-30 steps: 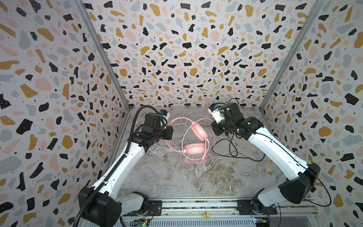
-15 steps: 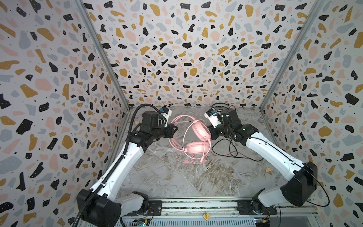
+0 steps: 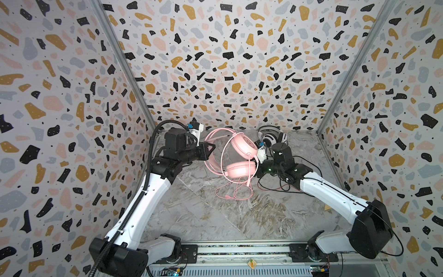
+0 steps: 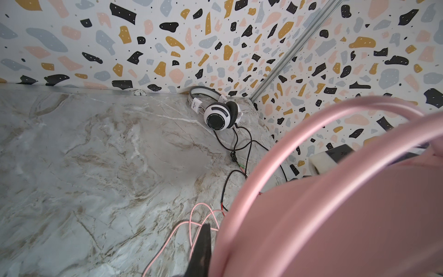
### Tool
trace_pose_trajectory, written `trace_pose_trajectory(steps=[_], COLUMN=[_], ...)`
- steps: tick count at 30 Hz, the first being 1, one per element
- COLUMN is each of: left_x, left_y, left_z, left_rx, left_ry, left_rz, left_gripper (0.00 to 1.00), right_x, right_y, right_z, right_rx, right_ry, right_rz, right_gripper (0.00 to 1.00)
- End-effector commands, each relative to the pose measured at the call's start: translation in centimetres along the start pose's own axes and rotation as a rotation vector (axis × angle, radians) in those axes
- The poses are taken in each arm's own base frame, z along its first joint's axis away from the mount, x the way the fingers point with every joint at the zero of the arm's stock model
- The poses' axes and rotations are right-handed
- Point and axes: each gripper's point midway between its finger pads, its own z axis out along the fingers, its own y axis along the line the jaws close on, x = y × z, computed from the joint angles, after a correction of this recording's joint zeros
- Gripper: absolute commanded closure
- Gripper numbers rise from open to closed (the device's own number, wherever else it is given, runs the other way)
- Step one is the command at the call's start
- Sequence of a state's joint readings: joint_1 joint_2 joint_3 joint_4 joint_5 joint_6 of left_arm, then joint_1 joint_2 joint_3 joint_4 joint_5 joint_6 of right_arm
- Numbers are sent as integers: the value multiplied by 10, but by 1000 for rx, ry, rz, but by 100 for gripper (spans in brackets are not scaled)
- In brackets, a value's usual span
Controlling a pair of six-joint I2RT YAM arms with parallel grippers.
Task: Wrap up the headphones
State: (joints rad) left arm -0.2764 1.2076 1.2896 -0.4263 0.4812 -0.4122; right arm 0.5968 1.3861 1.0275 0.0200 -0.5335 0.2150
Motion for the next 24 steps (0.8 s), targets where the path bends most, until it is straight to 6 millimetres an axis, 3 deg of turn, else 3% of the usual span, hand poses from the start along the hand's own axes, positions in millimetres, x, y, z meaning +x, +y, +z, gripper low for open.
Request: trace_pose_trajectory(steps=[1, 10, 14, 17, 20, 24], left_x=[-37, -54, -57, -63, -71, -86], left_y=[-31, -34, -33, -36, -34, -22], left_z=[-14, -20, -19, -20, -23, -26], left_rx=[114, 136, 134, 148, 136, 107], left_ry=[-98, -109, -107, -115, -130, -186], left_rz=[0, -31, -46, -56, -57, -88], left_gripper=[100, 100, 100, 100, 100, 100], right_x=[-27, -21, -16, -7, 1, 20], right_y=[15, 4, -2, -12, -13, -22], right_z=[-9, 16, 29, 44, 48, 57], right_rx=[-123, -285, -320, -326, -365, -360], right_ry=[-160, -254, -268, -259, -272, -245], right_rz=[14, 74, 74, 85, 112, 178], right_gripper=[43, 37, 28, 29, 40, 77])
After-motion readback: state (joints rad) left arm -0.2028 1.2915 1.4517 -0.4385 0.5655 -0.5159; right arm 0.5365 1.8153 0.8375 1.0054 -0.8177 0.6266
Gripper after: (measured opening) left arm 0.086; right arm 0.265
